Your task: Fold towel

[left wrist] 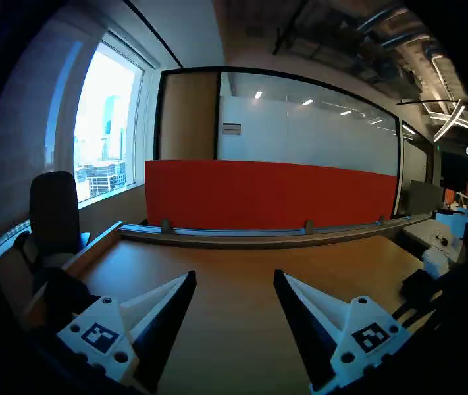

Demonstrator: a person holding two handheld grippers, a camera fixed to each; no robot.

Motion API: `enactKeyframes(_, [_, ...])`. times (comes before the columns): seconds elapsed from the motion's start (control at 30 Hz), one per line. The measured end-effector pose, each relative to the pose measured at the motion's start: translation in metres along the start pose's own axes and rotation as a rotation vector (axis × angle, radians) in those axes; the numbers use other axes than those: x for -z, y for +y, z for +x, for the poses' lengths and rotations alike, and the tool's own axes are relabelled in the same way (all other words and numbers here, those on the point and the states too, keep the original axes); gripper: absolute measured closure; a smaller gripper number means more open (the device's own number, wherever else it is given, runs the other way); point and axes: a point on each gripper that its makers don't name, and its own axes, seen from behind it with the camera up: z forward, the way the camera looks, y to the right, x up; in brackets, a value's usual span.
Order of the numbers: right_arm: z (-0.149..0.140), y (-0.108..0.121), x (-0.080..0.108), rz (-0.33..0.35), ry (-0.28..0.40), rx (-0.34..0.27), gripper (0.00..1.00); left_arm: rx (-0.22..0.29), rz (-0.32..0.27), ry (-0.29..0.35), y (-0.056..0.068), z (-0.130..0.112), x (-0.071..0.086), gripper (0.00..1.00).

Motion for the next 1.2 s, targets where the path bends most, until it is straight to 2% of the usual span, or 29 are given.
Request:
enactKeyframes(0.3, [0.007, -0.005, -0.002, -0.018, 0.007, -0.020, 0.03, -0.028, -0.009, 0.025, -0.002, -0.005, -0.005, 0.13])
enactKeyframes(0.6, [0.007, -0.022, -0.003, -0.021, -0.006, 0.028, 0.03, -0.059, 0.008, 0.064, -0.012, -0.018, -0.008, 0.13])
enactKeyframes(0.77, [0.002, -0.033, 0.001, -0.016, -0.013, 0.060, 0.03, -0.079, 0.006, 0.085, -0.014, -0.035, -0.009, 0.13])
enactKeyframes(0.97, [-0.010, -0.042, 0.003, -0.028, -0.016, 0.096, 0.03, -0.068, 0.011, 0.105, -0.021, -0.059, -0.009, 0.13])
enactKeyframes(1.2, [-0.027, -0.053, 0.007, -0.021, -0.002, 0.077, 0.03, -0.048, 0.020, 0.137, -0.033, -0.083, -0.011, 0.13])
